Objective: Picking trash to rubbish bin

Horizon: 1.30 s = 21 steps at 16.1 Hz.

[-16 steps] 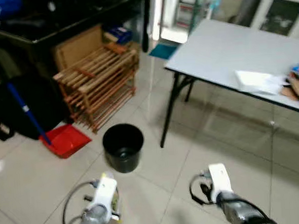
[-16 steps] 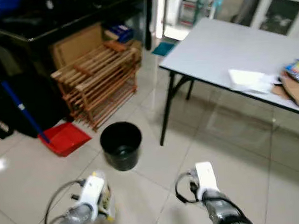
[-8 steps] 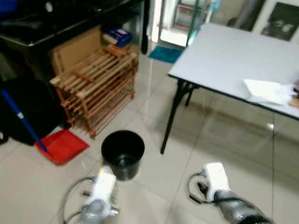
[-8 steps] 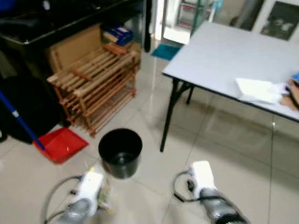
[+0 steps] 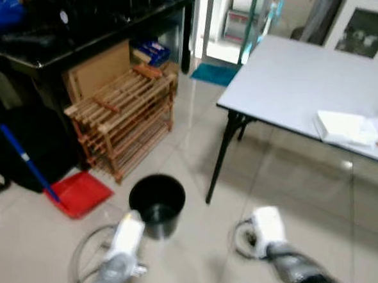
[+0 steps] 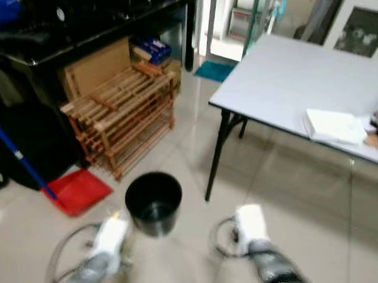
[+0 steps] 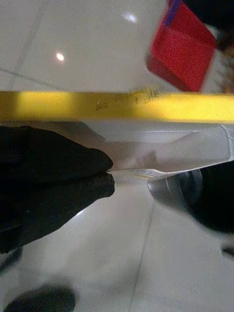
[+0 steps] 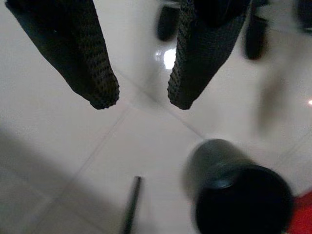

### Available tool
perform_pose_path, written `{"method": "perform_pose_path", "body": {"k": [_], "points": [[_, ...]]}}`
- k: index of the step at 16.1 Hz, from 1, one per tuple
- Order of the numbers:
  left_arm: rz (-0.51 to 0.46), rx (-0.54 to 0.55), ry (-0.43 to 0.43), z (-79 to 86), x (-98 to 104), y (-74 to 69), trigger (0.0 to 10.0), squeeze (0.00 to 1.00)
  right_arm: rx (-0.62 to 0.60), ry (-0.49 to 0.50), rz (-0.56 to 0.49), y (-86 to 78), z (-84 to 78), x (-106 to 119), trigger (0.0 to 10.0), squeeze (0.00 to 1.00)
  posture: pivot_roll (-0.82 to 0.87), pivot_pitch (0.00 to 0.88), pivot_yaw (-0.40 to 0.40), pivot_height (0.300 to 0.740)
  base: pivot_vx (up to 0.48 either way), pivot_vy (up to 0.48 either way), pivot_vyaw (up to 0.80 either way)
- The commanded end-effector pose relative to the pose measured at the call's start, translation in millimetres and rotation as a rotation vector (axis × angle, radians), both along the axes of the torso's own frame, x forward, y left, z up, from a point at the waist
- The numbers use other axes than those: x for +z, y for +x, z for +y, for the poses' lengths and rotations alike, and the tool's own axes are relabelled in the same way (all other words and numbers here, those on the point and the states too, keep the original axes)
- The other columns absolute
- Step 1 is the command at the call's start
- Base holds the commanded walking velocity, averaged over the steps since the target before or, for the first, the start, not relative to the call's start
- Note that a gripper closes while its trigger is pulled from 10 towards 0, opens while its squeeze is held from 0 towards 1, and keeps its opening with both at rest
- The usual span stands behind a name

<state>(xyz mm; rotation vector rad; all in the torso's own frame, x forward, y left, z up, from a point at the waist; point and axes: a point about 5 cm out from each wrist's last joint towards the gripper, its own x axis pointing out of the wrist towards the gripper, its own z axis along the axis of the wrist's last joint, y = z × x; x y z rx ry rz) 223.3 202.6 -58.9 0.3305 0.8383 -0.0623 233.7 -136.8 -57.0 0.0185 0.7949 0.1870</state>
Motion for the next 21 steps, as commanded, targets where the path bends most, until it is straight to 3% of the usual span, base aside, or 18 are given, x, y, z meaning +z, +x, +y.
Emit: {"method": "perform_pose_path", "body": {"k": [1, 10, 13, 21], "points": [[-0.012, -0.027, -0.030, -14.3, 1.2, 5.2, 10.0, 0.00, -0.017, -0.041, 0.002, -0.9, -16.7, -0.4, 10.0, 0.00, -0.03, 0.036, -0.081, 0.740, 0.356, 0.000, 0.00], [-0.023, -0.017, -0.035, -14.1, 4.1, 10.0, 10.0, 0.00, 0.024, -0.026, -0.033, 6.3, -9.2, 4.9, 10.0, 0.00, -0.03, 0.064, -0.081, 0.740, 0.322, 0.000, 0.00], [-0.026, -0.013, -0.037, -13.8, 4.8, 11.0, 10.0, 0.00, 0.069, -0.073, -0.035, 7.8, -8.3, 5.6, 10.0, 0.00, -0.03, 0.066, -0.083, 0.740, 0.321, 0.000, 0.14], [-0.027, -0.006, -0.039, -13.4, 4.8, 11.1, 10.0, 0.00, 0.029, -0.051, -0.041, 10.4, -11.5, 7.4, 10.0, 0.00, -0.03, 0.066, -0.085, 0.740, 0.306, 0.000, 0.10]]}}
